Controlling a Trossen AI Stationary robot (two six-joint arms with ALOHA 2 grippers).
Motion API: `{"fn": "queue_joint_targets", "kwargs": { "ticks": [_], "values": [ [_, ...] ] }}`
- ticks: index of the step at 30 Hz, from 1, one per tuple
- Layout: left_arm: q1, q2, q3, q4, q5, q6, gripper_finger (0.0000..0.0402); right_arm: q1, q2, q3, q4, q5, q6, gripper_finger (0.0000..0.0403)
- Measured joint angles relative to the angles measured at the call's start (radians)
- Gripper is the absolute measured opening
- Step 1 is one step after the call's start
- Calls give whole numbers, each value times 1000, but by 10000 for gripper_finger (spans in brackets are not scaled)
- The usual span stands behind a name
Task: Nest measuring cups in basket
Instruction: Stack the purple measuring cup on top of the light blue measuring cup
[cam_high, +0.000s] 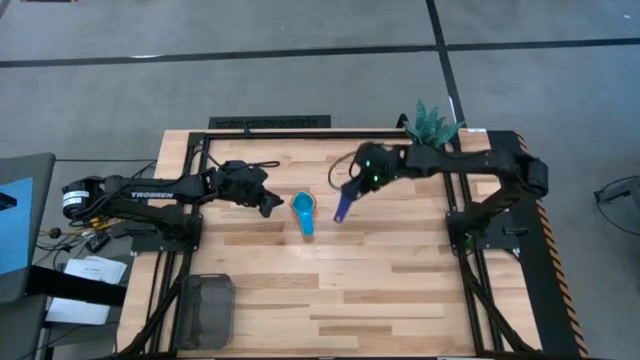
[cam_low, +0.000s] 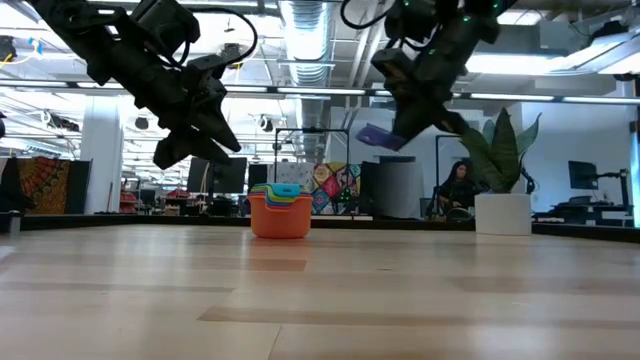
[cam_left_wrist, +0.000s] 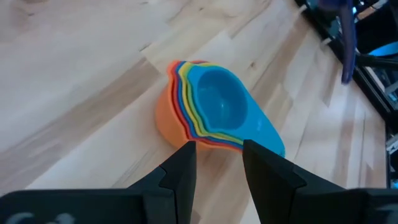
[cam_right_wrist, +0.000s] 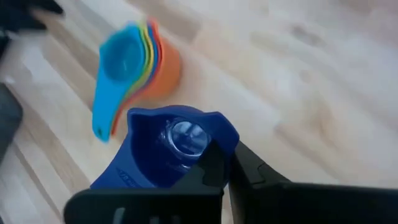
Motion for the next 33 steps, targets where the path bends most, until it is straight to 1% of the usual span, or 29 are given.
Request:
{"fn": "queue_joint_targets", "kwargs": {
  "ticks": [3,6,13,16,20,25,28,31,33],
  "values": [
    [0,0,0,-2,-25,-8,119,-51,32,29,30,-34,-50,16],
    [0,0,0,1,-47,-20,119,-70,104,89,3,-71,-112,9],
    [-6,0,0,-3,-49,-65,119,-55,320,309,-21,-107,-209,22],
    [-14,0,0,-3,-51,-87,119,-45,401,413,-24,-150,-254,17],
    [-23,0,0,-6,-52,-105,119,-18,498,554,-87,-197,-320,13],
    [-36,0,0,-12,-84,-111,119,6,592,698,-187,-201,-392,24],
    [-40,0,0,-13,-98,-114,119,16,633,746,-236,-201,-427,20],
    [-40,0,0,-19,-104,-114,119,23,660,775,-242,-202,-433,17],
    [-40,0,0,-21,-105,-115,119,29,674,785,-240,-213,-434,22]
  ]
}}
